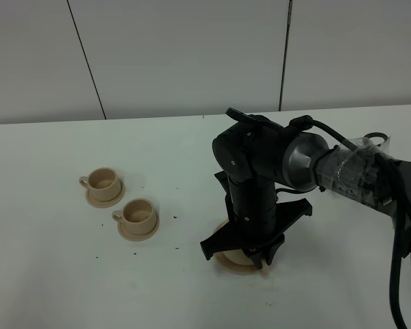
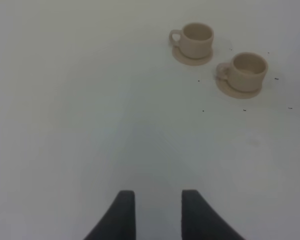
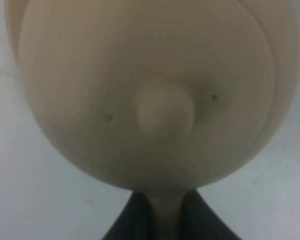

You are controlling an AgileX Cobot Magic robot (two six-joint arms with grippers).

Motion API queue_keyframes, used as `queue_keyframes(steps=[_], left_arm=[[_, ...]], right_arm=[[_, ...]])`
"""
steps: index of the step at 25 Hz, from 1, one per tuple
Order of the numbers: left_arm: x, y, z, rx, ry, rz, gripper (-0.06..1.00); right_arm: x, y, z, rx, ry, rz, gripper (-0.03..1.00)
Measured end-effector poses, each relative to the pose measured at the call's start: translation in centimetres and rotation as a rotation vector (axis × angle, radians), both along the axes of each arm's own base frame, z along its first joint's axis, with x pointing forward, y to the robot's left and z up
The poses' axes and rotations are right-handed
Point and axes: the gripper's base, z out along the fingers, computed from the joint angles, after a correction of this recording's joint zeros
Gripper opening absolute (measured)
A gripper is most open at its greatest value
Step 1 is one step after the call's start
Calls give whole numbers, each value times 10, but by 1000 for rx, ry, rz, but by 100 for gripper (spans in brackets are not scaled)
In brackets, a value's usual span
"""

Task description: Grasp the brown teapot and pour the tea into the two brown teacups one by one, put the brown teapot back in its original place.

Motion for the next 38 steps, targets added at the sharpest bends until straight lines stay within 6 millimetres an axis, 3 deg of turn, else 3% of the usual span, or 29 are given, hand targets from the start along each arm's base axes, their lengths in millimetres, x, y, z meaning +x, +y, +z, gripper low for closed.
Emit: queue_keyframes(steps=[38], left_arm=[[0,0,0,0,0,0,30]], right_arm=[[0,0,2,5,-5,6,9]])
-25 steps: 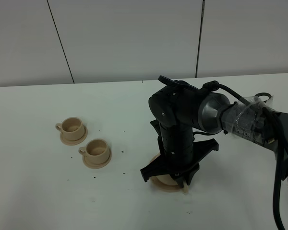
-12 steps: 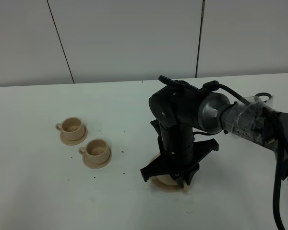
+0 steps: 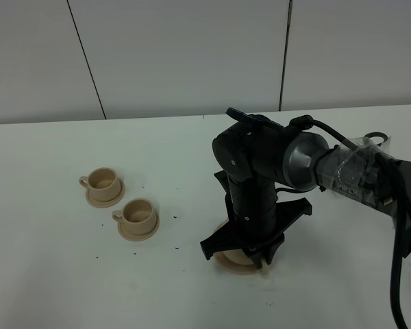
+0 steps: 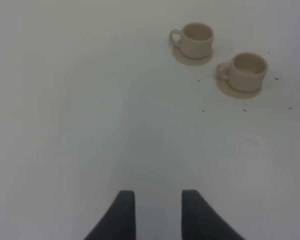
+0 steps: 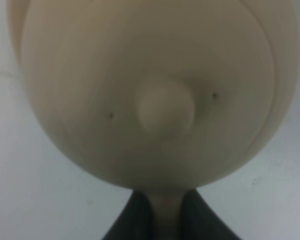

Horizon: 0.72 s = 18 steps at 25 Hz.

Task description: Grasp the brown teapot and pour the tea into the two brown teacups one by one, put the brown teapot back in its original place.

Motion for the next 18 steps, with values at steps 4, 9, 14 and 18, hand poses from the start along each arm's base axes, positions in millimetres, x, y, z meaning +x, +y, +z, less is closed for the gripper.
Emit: queue_keyframes(steps=[4,9,14,18], left_arm=[[0,0,0,0,0,0,30],[0,0,0,-2,0,1,30],[0,0,0,-2,0,1,30],[0,0,0,-2,0,1,30]], right_arm=[[0,0,5,10,-11,0,9],[0,0,6,14,-16,0,9],[0,0,6,14,-16,0,9],[0,0,6,15,-17,0,9]])
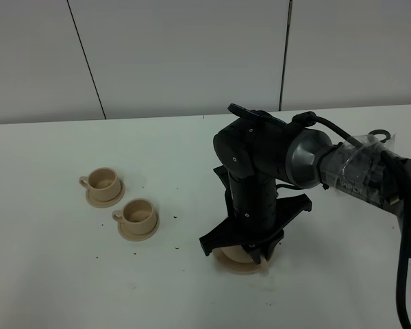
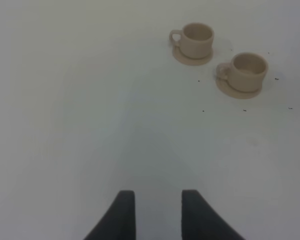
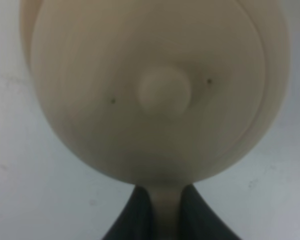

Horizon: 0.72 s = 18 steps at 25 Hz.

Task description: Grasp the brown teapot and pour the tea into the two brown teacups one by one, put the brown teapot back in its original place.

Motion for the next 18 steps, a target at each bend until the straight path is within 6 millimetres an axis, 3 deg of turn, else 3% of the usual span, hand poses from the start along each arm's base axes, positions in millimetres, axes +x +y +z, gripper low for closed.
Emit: queue_keyframes(steps=[18], left_arm=[[0,0,0,1,0,0,30]], right_arm=[[0,-1,9,8,-23,4,9]])
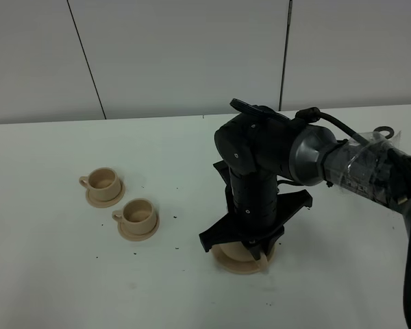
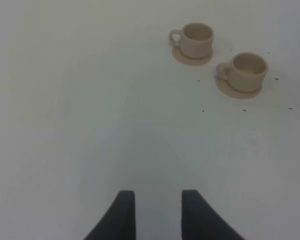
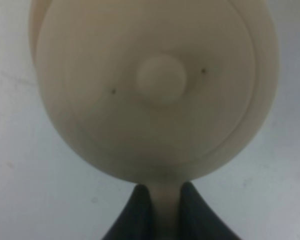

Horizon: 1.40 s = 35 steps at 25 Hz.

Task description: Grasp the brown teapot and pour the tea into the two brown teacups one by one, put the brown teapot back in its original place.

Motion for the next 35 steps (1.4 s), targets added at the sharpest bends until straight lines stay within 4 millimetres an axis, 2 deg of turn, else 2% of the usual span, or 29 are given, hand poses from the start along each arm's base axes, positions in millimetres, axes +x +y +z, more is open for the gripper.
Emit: queue_keyframes(steps=[9,27,35], left_arm=[[0,0,0,0,0,0,30],[0,0,0,0,0,0,30],[0,0,0,0,0,0,30]], right_arm=[[1,1,0,8,-9,2,9],[0,2,-17,-16,41,-9,10],[0,3,-18,-9,47,-15,25]])
